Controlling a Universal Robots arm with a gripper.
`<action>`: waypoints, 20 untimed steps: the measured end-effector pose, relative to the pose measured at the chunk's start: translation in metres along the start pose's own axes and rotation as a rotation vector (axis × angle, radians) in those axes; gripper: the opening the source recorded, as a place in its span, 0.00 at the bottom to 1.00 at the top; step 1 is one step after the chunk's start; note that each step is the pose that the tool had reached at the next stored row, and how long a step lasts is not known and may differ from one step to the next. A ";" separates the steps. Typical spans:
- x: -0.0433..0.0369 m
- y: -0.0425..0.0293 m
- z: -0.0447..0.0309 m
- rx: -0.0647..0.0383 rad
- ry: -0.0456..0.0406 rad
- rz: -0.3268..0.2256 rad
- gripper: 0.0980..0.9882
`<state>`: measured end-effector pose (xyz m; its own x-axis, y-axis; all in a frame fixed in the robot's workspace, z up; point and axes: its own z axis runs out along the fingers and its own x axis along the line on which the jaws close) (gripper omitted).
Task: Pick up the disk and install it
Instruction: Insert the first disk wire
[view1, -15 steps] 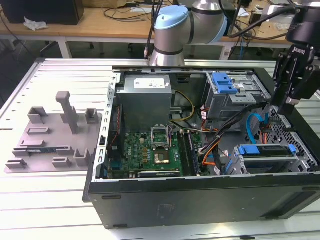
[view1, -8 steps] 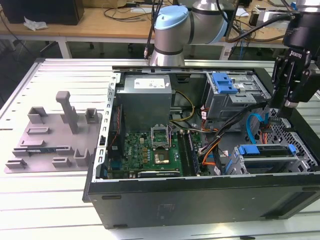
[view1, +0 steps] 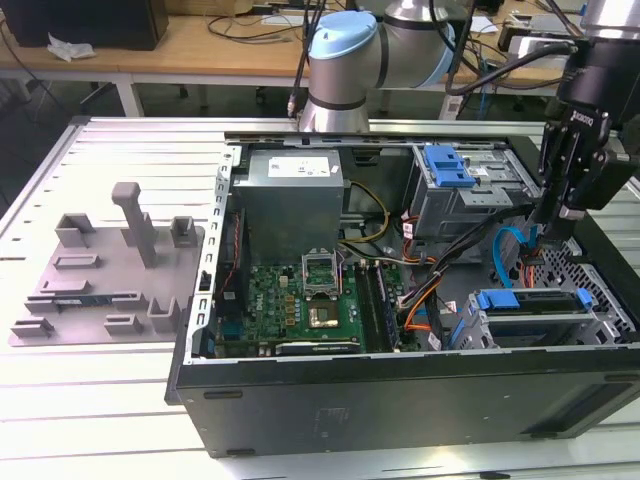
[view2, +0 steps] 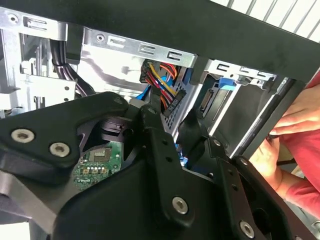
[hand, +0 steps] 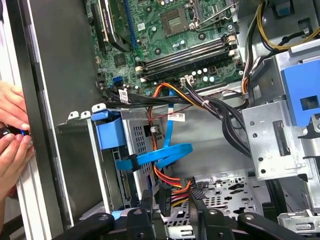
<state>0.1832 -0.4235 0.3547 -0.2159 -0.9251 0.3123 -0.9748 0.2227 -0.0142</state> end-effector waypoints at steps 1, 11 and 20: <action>-0.0003 0.0000 0.0008 0.000 0.0003 0.000 0.36; -0.0036 -0.0020 0.0096 0.001 0.0045 -0.001 0.36; -0.0053 -0.0017 0.0116 0.011 0.0068 -0.003 0.36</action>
<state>0.1853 -0.4226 0.3421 -0.2131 -0.9236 0.3188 -0.9759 0.2171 -0.0234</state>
